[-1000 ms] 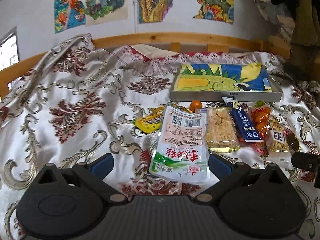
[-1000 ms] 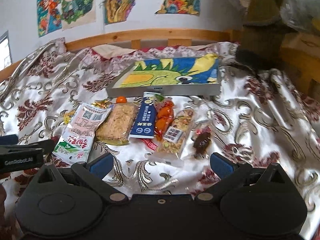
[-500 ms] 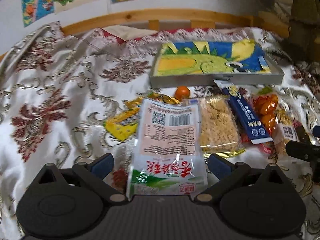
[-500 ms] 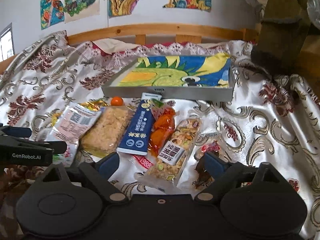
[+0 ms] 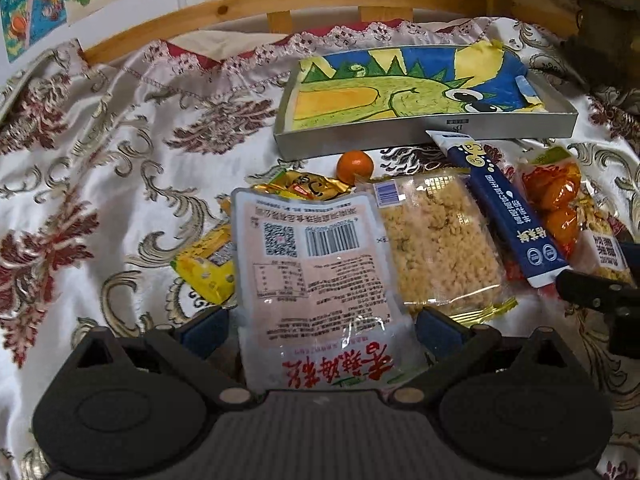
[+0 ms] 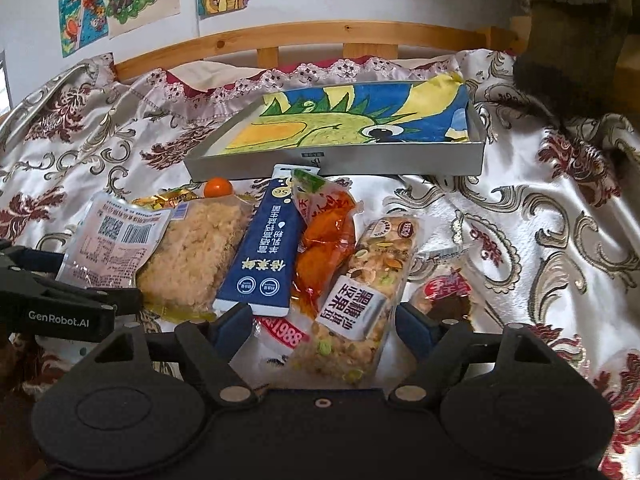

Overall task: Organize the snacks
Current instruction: 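Lower the left gripper onto the sausage pack while the right lowers onto the nut bar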

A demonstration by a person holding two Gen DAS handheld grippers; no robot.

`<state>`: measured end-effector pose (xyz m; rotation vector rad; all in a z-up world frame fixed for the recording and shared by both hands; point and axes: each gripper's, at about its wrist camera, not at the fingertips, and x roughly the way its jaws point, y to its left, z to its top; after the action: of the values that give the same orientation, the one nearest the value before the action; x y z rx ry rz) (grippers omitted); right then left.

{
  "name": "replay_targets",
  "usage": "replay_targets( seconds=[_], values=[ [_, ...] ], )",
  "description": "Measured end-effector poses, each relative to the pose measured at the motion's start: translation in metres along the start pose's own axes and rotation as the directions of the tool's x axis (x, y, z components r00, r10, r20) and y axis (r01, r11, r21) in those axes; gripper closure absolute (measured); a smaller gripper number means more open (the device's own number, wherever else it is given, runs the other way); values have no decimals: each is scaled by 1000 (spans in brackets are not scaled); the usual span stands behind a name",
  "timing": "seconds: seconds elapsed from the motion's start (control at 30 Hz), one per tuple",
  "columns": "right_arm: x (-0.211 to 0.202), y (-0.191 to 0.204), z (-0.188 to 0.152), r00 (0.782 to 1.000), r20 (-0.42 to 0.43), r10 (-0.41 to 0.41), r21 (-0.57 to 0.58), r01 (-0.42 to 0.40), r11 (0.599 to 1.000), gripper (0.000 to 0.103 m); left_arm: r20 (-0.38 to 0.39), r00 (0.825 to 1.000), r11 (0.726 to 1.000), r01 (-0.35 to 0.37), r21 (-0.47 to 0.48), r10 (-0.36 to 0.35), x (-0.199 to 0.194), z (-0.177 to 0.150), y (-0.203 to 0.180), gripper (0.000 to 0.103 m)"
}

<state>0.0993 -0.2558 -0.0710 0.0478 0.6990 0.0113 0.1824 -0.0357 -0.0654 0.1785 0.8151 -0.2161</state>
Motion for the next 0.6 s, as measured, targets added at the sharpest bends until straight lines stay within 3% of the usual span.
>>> replay_targets(
  seconds=[0.17,0.3,0.4,0.47,0.6],
  values=[
    [2,-1,-1,1000,-2,-3,24,3,1000,25,-18,999,998,45,-51,-46,5,0,9,1],
    [1,-2,-2,1000,-5,-5,44,5,999,30,-6,998,997,62,-42,-62,2,-1,8,11],
    [-1,-1,-2,1000,-17,-16,54,17,998,37,0,998,998,57,-29,-57,-1,-1,5,14],
    [-1,-1,-3,999,-31,-27,57,29,998,50,-1,998,997,63,-40,-63,-2,-1,5,16],
    [-4,4,-4,999,-39,-35,41,36,998,53,5,996,993,88,-80,-88,-7,0,7,25]
  ],
)
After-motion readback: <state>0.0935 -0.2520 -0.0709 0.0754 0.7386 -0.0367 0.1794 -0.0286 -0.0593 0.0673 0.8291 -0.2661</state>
